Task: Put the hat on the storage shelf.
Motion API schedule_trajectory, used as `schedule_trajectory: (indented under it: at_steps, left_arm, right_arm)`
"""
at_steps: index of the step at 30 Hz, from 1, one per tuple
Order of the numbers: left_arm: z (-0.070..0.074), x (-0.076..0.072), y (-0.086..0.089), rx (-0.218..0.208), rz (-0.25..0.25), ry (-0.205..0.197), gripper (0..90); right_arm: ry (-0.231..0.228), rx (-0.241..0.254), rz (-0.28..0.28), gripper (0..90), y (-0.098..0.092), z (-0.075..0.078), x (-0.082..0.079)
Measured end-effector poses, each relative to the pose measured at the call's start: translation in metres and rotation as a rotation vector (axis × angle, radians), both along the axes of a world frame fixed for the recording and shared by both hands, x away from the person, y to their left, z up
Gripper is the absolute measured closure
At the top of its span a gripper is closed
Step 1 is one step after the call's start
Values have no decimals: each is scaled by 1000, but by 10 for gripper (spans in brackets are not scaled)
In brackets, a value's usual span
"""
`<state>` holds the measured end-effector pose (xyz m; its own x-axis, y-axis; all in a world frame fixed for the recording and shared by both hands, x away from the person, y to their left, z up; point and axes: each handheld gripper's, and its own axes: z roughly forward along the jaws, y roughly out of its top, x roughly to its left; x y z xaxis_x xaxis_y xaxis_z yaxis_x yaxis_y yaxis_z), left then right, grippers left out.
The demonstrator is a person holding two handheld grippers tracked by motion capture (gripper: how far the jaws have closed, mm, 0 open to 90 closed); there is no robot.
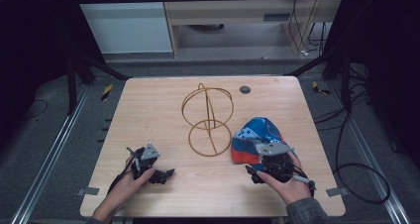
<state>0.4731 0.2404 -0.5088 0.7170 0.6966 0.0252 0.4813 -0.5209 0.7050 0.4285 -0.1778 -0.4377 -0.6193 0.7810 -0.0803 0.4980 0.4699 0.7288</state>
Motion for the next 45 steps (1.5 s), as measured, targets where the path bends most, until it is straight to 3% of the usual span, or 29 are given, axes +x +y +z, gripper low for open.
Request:
schedule_trajectory:
  at_steps: [7, 11, 19, 25, 33, 45]
  left_arm:
    - [0, 0, 0, 0, 0, 0, 0]
    - [0, 0, 0, 0, 0, 0, 0]
    - [0, 0, 0, 0, -1, 0, 0]
    - [0, 0, 0, -2, 0, 0, 0]
    - [0, 0, 0, -6, 0, -1, 0]
    - [0, 0, 0, -3, -2, 0, 0]
  right_arm:
    - [40, -29, -54, 172, -22, 13, 9]
    - [83, -69, -93, 234, -36, 29, 23]
    - [145, -115, -62, 328, -43, 50, 44]
    - [189, -115, -50, 362, -44, 62, 58]
    - [242, -103, -45, 372, -42, 63, 72]
    - [268, -91, -49, 375, -36, 52, 78]
